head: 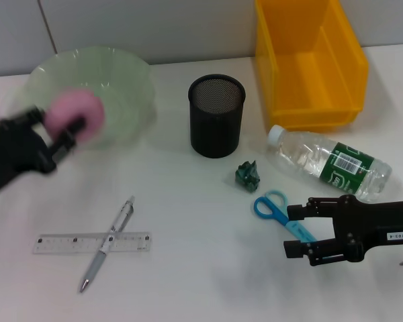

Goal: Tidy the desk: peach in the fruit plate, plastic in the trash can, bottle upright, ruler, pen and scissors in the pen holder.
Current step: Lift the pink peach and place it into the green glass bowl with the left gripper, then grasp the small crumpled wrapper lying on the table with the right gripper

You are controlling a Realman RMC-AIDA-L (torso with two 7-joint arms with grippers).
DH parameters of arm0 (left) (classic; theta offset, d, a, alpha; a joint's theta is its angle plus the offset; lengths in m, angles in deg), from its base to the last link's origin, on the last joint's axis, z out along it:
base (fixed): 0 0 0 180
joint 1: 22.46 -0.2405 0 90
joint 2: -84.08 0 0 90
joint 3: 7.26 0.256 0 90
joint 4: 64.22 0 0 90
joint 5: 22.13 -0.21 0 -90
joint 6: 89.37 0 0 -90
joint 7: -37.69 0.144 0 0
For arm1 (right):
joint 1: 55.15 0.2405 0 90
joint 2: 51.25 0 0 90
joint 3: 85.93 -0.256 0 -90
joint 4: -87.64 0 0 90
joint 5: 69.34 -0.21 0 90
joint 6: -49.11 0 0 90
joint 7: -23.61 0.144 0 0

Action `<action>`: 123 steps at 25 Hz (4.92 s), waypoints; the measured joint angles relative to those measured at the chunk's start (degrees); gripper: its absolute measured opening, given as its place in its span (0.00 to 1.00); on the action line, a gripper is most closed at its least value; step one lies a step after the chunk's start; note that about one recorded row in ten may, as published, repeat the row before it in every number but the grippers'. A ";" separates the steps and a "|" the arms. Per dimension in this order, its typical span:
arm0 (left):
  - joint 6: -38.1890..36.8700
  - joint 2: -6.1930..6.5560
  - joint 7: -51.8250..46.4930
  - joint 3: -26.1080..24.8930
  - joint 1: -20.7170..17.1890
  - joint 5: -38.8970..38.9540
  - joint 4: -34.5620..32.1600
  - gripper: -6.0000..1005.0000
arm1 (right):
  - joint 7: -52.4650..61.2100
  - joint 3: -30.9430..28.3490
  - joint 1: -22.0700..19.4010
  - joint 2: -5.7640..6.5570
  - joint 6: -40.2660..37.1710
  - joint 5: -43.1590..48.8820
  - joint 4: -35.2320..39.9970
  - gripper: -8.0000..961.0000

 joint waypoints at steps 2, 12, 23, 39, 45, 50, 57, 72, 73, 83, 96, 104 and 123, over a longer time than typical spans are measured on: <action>2.53 -0.09 2.59 -0.01 1.58 5.10 2.03 0.43 | 0.00 0.00 0.00 -0.01 -0.05 0.00 0.00 0.86; 25.67 -0.48 8.05 0.55 15.06 13.25 11.83 0.37 | -0.15 0.00 0.00 -0.25 -0.12 -0.01 0.00 0.86; 35.13 -0.35 3.13 5.63 18.09 12.89 13.43 0.30 | -0.24 0.09 0.11 -0.36 -0.14 -0.01 0.08 0.86; 35.01 -0.21 0.39 7.20 17.56 12.93 12.31 0.79 | -0.01 0.90 0.53 -0.26 -0.13 0.00 0.08 0.85; 28.93 0.16 -7.42 12.13 14.85 12.93 7.97 0.83 | 0.00 1.14 0.53 -0.19 0.24 0.00 0.08 0.85; 12.26 2.30 -20.76 21.73 6.94 12.50 -3.48 0.83 | -0.21 0.95 0.53 -0.16 0.39 -0.15 0.09 0.85; -5.09 5.95 -32.50 22.80 2.87 -2.97 -7.85 0.83 | -0.34 0.78 0.28 -0.18 0.39 -0.29 0.08 0.85; -8.77 5.23 -31.07 18.67 1.94 -18.24 -8.12 0.83 | -1.02 0.36 -0.13 -0.99 0.73 -1.10 1.67 0.85; -9.03 5.23 -31.01 18.42 1.85 -18.26 -8.13 0.83 | -1.02 0.36 -0.13 -0.99 0.73 -1.10 1.67 0.85; -9.93 5.23 -31.48 17.91 1.84 -18.10 -8.72 0.83 | 6.44 0.88 2.96 -3.27 8.76 -3.15 6.99 0.85; -10.36 5.18 -31.60 17.68 1.76 -18.41 -8.77 0.83 | 32.88 16.98 7.45 -2.98 9.48 1.30 26.22 0.85; -10.42 4.98 -31.44 17.68 1.75 -18.20 -8.76 0.83 | 49.39 25.87 17.43 -2.77 10.21 17.58 29.71 0.85; -10.39 4.56 -31.24 17.68 1.96 -18.37 -8.76 0.83 | 57.81 39.84 24.46 -3.21 24.37 21.80 15.76 0.85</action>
